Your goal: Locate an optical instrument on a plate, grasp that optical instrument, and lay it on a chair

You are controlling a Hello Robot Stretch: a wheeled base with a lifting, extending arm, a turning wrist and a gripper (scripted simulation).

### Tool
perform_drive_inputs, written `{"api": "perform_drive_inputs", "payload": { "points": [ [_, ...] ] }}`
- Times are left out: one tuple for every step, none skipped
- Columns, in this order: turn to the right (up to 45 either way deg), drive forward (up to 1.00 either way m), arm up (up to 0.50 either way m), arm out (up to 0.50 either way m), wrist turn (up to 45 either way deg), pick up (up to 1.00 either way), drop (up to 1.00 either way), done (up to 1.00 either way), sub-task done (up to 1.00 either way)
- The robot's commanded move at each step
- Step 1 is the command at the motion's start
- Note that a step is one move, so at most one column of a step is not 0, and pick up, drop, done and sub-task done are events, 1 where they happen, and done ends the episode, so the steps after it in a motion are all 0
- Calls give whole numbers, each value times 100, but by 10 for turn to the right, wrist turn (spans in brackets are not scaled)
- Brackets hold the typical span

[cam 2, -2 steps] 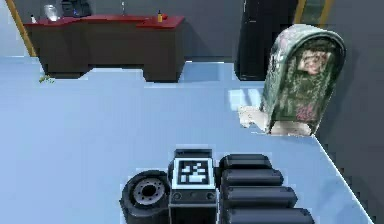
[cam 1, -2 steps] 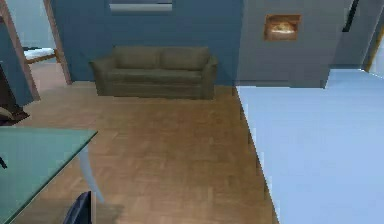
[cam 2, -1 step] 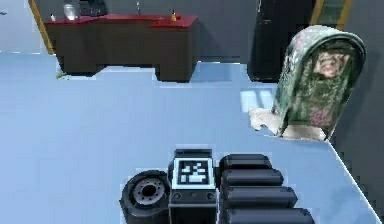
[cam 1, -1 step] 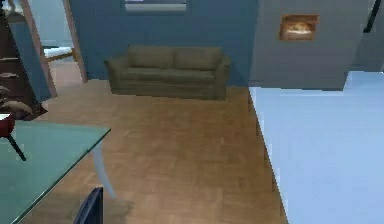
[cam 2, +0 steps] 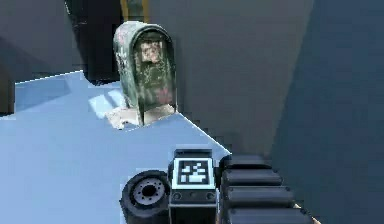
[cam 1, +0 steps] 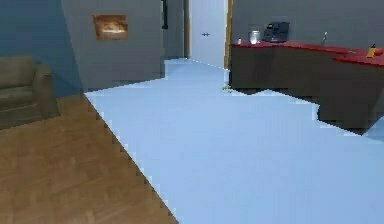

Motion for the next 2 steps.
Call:
{"api": "perform_drive_inputs", "payload": {
  "points": [
    [450,0,0,0,0,0,0,0,0],
    [450,0,0,0,0,0,0,0,0]
  ]
}}
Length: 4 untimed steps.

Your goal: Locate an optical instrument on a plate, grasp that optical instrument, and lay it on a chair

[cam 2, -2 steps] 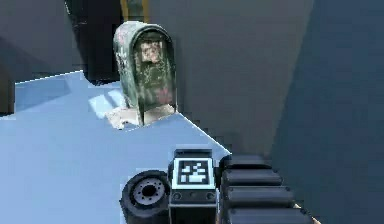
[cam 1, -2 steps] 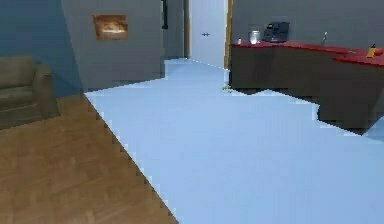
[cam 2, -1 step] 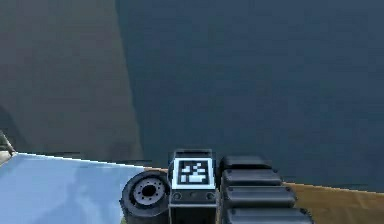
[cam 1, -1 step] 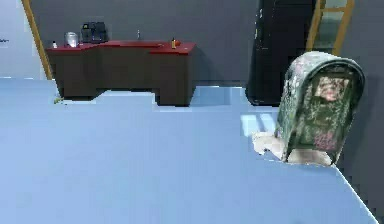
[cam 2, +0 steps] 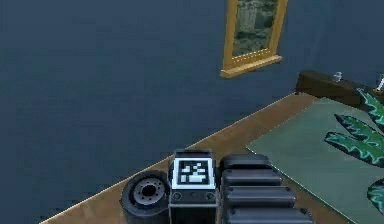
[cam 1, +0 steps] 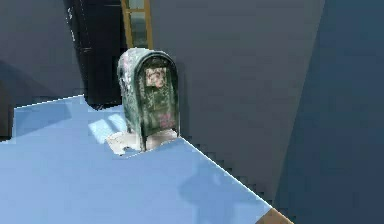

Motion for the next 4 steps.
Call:
{"api": "perform_drive_inputs", "payload": {
  "points": [
    [30,0,0,0,0,0,0,0,0],
    [-450,0,0,0,0,0,0,0,0],
    [-450,0,0,0,0,0,0,0,0],
    [-450,0,0,0,0,0,0,0,0]
  ]
}}
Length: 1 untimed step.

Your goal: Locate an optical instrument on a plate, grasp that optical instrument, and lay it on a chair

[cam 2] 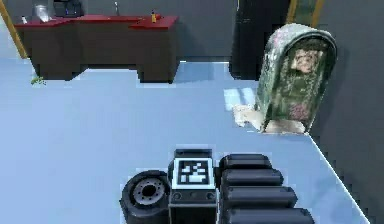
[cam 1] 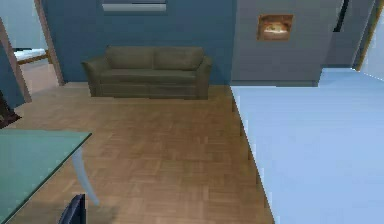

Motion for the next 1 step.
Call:
{"api": "perform_drive_inputs", "payload": {
  "points": [
    [-150,0,0,0,0,0,0,0,0]
  ]
}}
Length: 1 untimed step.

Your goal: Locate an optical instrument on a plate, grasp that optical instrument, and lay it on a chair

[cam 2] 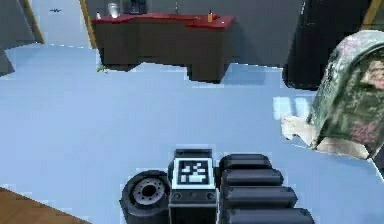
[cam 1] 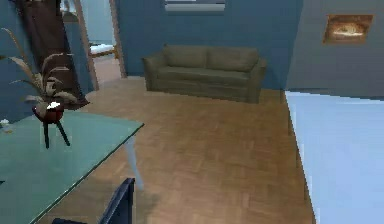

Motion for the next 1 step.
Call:
{"api": "perform_drive_inputs", "payload": {
  "points": [
    [450,0,0,0,0,0,0,0,0]
  ]
}}
